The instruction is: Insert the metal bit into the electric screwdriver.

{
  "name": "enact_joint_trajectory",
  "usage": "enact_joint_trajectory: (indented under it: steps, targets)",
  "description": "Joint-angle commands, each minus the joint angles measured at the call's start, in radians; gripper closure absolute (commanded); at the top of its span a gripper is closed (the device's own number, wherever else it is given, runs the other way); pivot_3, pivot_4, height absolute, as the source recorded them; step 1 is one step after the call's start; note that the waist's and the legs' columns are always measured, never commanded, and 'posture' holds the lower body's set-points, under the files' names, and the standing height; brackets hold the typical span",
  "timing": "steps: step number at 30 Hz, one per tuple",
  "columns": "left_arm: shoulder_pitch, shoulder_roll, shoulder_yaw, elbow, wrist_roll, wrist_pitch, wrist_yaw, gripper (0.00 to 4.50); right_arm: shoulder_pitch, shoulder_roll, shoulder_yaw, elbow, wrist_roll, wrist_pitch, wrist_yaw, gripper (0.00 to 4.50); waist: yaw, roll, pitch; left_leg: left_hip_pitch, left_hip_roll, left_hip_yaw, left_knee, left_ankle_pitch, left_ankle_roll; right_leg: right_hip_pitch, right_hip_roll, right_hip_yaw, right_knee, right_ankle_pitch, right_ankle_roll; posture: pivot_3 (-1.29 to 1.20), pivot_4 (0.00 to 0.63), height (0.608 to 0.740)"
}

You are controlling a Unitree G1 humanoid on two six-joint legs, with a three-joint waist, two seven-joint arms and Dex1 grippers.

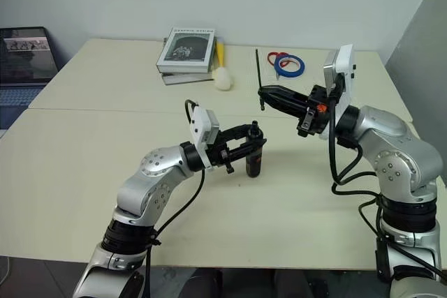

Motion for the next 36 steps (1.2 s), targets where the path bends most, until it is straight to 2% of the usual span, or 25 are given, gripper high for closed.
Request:
enact_joint_trajectory:
  steps: [1,24,36]
  targets:
    - [0.003,0.006,-0.01,-0.012,0.004,-0.017,-0.015,2.86,-0.004,0.007,0.003,0.002,-0.002,-0.037,0.016,4.5,0.0,0.0,0.0,0.0,0.0,0.0,0.0,0.0,0.0,0.0,0.0,0.0,0.0,0.0,0.0,0.0,0.15,0.74]
    - [-0.032,0.03,0.02,0.018,-0.004,0.01,0.0,2.86,0.045,0.061,0.069,0.039,-0.06,-0.138,0.047,4.5,-0.001,0.0,0.0,0.0,0.0,0.0,0.0,0.0,0.0,0.0,0.001,0.0,0.0,0.0,0.0,0.0,0.15,0.74]
    - [-0.026,0.042,0.019,0.001,-0.01,0.022,0.004,2.86,0.02,0.073,0.078,0.074,-0.082,-0.151,0.063,4.5,-0.001,0.0,0.0,0.001,0.001,0.0,0.0,0.0,0.0,0.0,0.001,0.0,0.0,0.0,0.0,0.0,0.15,0.74]
